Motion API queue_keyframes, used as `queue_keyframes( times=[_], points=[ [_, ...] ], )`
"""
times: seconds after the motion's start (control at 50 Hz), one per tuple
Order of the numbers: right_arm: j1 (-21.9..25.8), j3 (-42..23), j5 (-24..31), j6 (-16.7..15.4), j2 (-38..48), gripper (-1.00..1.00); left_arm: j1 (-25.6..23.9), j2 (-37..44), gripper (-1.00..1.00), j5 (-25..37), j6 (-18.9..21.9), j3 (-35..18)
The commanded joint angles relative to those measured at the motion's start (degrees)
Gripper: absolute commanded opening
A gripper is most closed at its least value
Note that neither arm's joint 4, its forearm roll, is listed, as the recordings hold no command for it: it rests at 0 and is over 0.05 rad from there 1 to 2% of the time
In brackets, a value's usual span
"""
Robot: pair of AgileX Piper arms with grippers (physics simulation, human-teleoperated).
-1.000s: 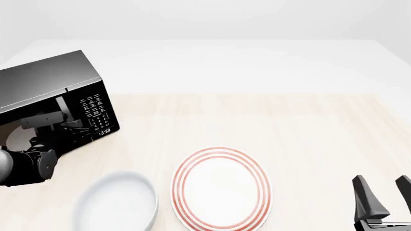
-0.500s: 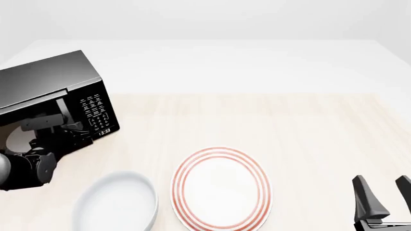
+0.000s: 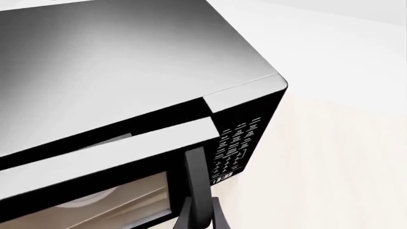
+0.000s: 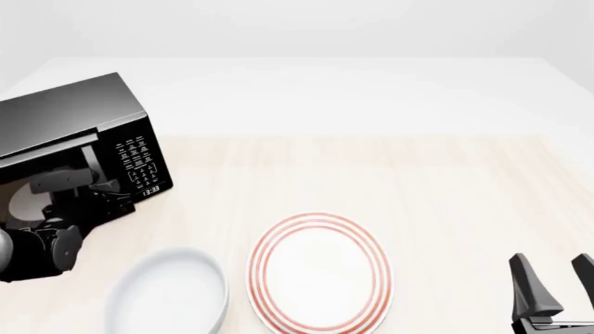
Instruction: Open the microwave.
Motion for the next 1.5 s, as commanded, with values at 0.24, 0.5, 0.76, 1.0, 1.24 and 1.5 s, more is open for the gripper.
queue_keyframes(
  times=[0.24,0.5,0.76,1.0,1.24,1.5],
  points=[
    [0.0,0.0,0.0,0.0,0.0,1.00,-2.1,-2.4,-1.00,-1.9,-1.1,1.3],
    [0.0,0.0,0.0,0.0,0.0,1.00,-2.7,-3.2,-1.00,-3.4,-1.6,3.2],
    [0.0,0.0,0.0,0.0,0.0,1.00,-3.2,-9.0,-1.00,0.9,-2.0,4.2],
    [0.0,0.0,0.0,0.0,0.0,1.00,-3.7,-9.4,-1.00,0.3,-2.0,5.6],
    [0.0,0.0,0.0,0.0,0.0,1.00,-4.0,-10.1,-1.00,0.5,-1.6,6.5],
    [0.0,0.0,0.0,0.0,0.0,1.00,-4.0,-11.7,-1.00,0.6,-1.4,7.8]
  ],
)
